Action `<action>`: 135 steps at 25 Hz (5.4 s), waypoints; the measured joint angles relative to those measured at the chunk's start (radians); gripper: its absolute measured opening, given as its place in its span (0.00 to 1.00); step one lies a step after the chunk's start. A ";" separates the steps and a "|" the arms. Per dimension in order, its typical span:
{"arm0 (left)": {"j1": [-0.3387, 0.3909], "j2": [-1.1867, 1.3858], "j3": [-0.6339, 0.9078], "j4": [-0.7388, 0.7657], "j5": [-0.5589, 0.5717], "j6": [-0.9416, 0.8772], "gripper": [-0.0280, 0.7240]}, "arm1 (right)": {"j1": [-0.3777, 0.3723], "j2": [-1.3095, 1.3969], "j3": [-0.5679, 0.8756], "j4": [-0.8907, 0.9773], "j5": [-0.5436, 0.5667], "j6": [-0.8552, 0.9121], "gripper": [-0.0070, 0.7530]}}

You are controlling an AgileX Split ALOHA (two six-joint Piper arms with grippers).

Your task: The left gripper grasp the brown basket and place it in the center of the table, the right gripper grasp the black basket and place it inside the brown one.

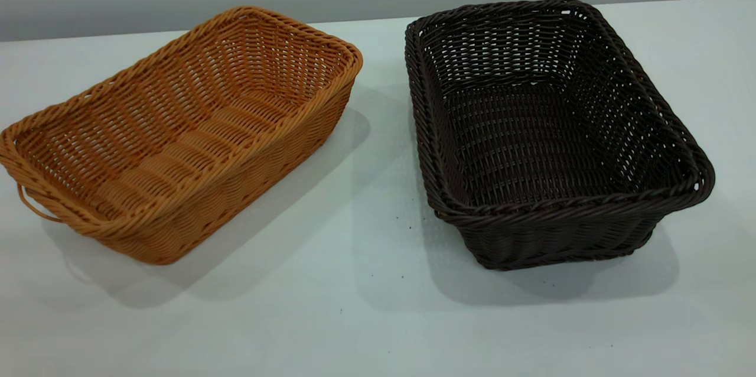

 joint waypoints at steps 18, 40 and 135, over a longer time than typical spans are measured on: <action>0.000 0.000 0.000 0.000 0.000 0.000 0.04 | 0.000 0.000 0.000 0.000 0.000 -0.001 0.01; 0.000 0.000 0.000 0.000 0.000 0.000 0.04 | 0.000 0.000 0.000 0.000 0.000 -0.001 0.01; -0.013 1.043 -0.198 -0.922 -0.458 1.128 0.58 | 0.762 1.485 0.002 1.208 -0.873 0.524 0.47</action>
